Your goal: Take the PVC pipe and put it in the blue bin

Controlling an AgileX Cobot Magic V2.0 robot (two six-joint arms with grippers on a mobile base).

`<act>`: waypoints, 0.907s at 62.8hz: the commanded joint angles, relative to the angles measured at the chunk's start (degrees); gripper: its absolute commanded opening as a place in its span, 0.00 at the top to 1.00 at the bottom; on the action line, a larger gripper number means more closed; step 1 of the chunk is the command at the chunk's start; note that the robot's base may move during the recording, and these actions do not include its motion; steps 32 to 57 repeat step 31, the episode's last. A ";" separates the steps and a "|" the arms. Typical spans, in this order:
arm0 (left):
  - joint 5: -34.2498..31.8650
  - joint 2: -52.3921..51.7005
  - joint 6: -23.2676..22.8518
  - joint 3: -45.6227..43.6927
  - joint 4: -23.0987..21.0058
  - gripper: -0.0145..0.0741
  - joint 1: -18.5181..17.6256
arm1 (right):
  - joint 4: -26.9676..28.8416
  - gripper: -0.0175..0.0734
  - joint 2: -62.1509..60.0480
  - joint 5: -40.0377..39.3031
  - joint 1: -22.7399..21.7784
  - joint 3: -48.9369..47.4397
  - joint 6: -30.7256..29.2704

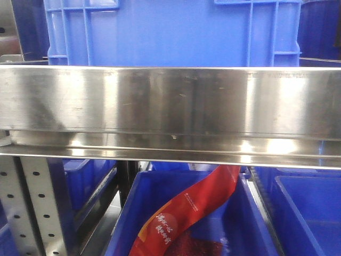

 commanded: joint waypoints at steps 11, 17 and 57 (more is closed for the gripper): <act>-0.74 -0.30 -0.23 -0.05 -0.16 0.96 -0.34 | 0.18 0.99 -0.13 -1.32 -0.17 0.00 -0.14; -0.74 -0.30 -0.23 -0.05 -0.16 0.96 -0.34 | 0.18 0.99 -0.13 -1.32 -0.17 0.00 -0.14; -0.74 -0.30 -0.23 -0.05 -0.16 0.96 -0.34 | 0.18 0.99 -0.13 -1.32 -0.17 0.00 -0.14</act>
